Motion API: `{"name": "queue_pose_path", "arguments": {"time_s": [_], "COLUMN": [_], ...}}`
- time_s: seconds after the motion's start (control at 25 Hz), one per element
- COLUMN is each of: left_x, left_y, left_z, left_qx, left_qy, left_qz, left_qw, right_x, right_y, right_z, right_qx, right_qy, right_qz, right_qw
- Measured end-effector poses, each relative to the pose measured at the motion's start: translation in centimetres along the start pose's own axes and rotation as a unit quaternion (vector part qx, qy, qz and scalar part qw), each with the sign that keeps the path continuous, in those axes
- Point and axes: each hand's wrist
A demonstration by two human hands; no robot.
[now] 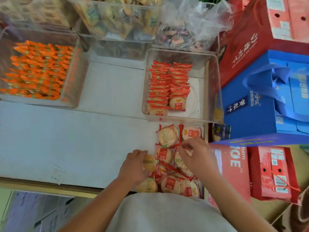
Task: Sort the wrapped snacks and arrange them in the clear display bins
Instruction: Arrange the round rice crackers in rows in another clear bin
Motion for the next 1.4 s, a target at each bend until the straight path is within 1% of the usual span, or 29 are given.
{"name": "queue_pose_path", "arguments": {"time_s": [0.08, 0.16, 0.24, 0.36, 0.44, 0.56, 0.64, 0.76, 0.84, 0.96, 1.04, 1.08, 1.12, 1.16, 1.24, 1.28, 1.4], "left_x": [-0.3, -0.4, -0.1, 1.4, 2.8, 5.1, 6.0, 6.9, 7.6, 8.6, 9.4, 9.9, 10.2, 10.5, 10.9, 11.1, 11.1], "left_y": [0.3, 0.1, -0.4, -1.8, -2.7, -3.4, -3.5, -3.5, -3.4, -3.7, -4.1, -4.4, -4.5, -4.6, -4.7, -4.8, -5.1], "left_z": [-0.3, -0.4, -0.3, 0.2, 0.6, 1.8, 3.5, 7.2, 9.4, 10.8, 10.8, 10.8, 10.7, 10.6, 10.4, 10.3, 10.2], "left_qx": [-0.019, -0.032, 0.002, 0.077, 0.112, 0.182, 0.256, 0.347, 0.395, 0.471, 0.51, 0.528, 0.537, 0.536, 0.522, 0.519, 0.53], "left_qy": [-0.008, -0.012, -0.002, 0.007, -0.008, -0.035, -0.03, 0.002, 0.03, 0.082, 0.11, 0.125, 0.137, 0.145, 0.159, 0.164, 0.158], "left_qz": [0.025, 0.048, 0.066, 0.109, 0.138, 0.164, 0.175, 0.169, 0.152, 0.101, 0.064, 0.049, 0.04, 0.038, 0.057, 0.07, 0.096], "left_qw": [0.999, 0.998, 0.998, 0.991, 0.984, 0.969, 0.95, 0.923, 0.905, 0.873, 0.851, 0.839, 0.831, 0.831, 0.836, 0.836, 0.828], "right_x": [2.4, 3.4, 3.3, 2.4, 1.8, 1.9, 2.6, 4.0, 5.0, 6.4, 6.7, 6.5, 6.3, 6.0, 5.5, 5.2, 4.9], "right_y": [2.1, 3.2, 3.5, 3.8, 3.9, 3.6, 2.5, 0.8, 0.1, -1.0, -2.1, -2.6, -3.0, -3.3, -3.6, -3.6, -4.2], "right_z": [3.1, 4.9, 5.7, 6.2, 6.0, 5.2, 3.7, 0.4, -1.8, -3.9, -4.7, -4.9, -5.0, -5.0, -4.8, -4.4, -3.8], "right_qx": [0.028, 0.053, 0.053, -0.002, -0.028, -0.072, -0.127, -0.194, -0.234, -0.342, -0.438, -0.49, -0.523, -0.539, -0.557, -0.573, -0.607], "right_qy": [0.079, 0.124, 0.15, 0.178, 0.185, 0.17, 0.142, 0.043, -0.022, -0.044, -0.023, 0.004, 0.031, 0.046, 0.043, 0.041, 0.052], "right_qz": [-0.039, -0.068, -0.076, -0.087, -0.078, -0.032, 0.0, 0.042, 0.048, -0.009, -0.045, -0.064, -0.072, -0.072, -0.069, -0.088, -0.196], "right_qw": [0.996, 0.988, 0.984, 0.98, 0.979, 0.982, 0.982, 0.979, 0.971, 0.939, 0.898, 0.87, 0.849, 0.838, 0.826, 0.814, 0.768]}}
Point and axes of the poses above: each hand's wrist, its own x-axis away from the middle knuckle, its own y-axis out of the palm, z = x × y, and after that the axes turned 5 degrees about -z, right-handed
